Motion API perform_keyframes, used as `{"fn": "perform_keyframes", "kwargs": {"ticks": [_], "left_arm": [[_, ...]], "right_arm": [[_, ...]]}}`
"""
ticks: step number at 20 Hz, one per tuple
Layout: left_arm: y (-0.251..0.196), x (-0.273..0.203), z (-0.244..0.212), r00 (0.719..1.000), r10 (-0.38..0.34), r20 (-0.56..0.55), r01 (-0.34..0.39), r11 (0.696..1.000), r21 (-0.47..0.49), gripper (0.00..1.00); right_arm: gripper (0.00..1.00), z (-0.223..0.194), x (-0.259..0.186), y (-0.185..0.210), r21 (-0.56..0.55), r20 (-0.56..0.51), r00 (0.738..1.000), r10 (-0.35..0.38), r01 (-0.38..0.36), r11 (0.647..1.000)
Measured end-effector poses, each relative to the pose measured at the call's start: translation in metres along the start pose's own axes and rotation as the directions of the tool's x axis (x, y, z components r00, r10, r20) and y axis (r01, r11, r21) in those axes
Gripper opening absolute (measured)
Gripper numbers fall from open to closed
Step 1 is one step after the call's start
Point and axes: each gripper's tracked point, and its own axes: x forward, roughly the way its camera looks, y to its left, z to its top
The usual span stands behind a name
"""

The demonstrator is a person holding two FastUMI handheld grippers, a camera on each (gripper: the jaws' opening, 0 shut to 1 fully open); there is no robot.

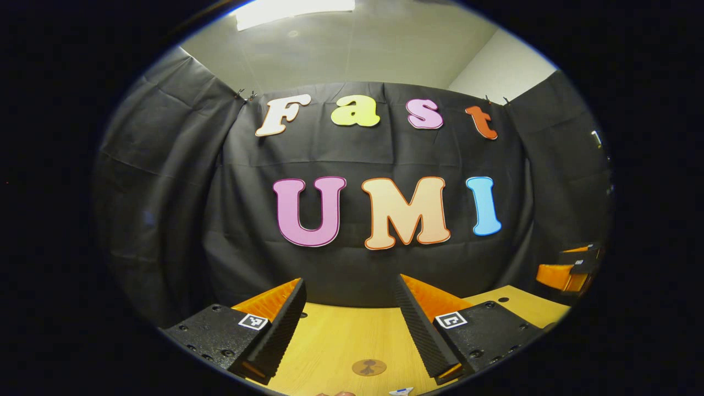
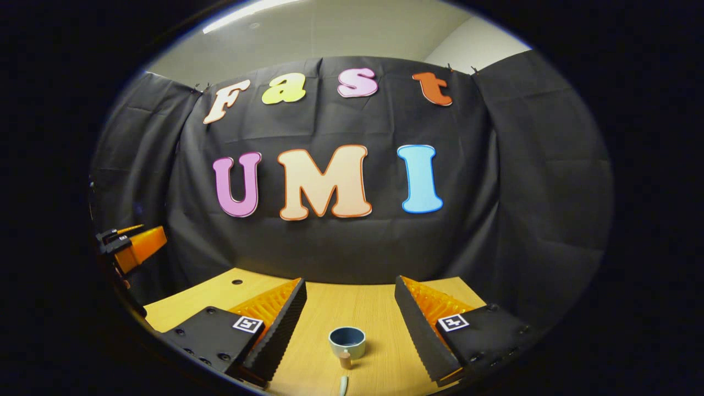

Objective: Put the toothbrush and toothpaste on the desktop into the cup, then pick up the cup and place it on the coaster on the desktop.

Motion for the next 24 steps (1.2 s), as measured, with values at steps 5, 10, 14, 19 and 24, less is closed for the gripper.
{"fn": "perform_keyframes", "kwargs": {"ticks": [5,10,14,19,24], "left_arm": [[0.001,-0.004,-0.005,1.000,0.006,-0.005,-0.006,1.000,0.018,0.94],[0.004,-0.006,-0.012,1.000,0.022,-0.020,-0.021,0.999,0.025,0.94],[0.007,-0.011,-0.015,0.999,0.028,-0.027,-0.027,0.999,0.029,0.94],[0.014,-0.015,-0.018,0.998,0.048,-0.039,-0.047,0.998,0.034,0.94],[0.028,-0.022,-0.027,0.994,0.082,-0.067,-0.080,0.996,0.041,0.94]], "right_arm": [[0.99,-0.066,0.016,-0.005,0.000,-0.193,0.981,-0.004,0.004,1.000],[0.99,-0.127,0.020,-0.004,-0.048,-0.365,0.931,0.004,-0.023,0.999],[1.00,-0.168,0.019,-0.007,-0.083,-0.475,0.880,-0.010,-0.034,0.996],[1.00,-0.222,0.010,-0.007,-0.097,-0.629,0.777,-0.021,-0.052,0.994],[1.00,-0.261,0.007,-0.012,-0.096,-0.722,0.691,-0.040,-0.043,0.994]]}}
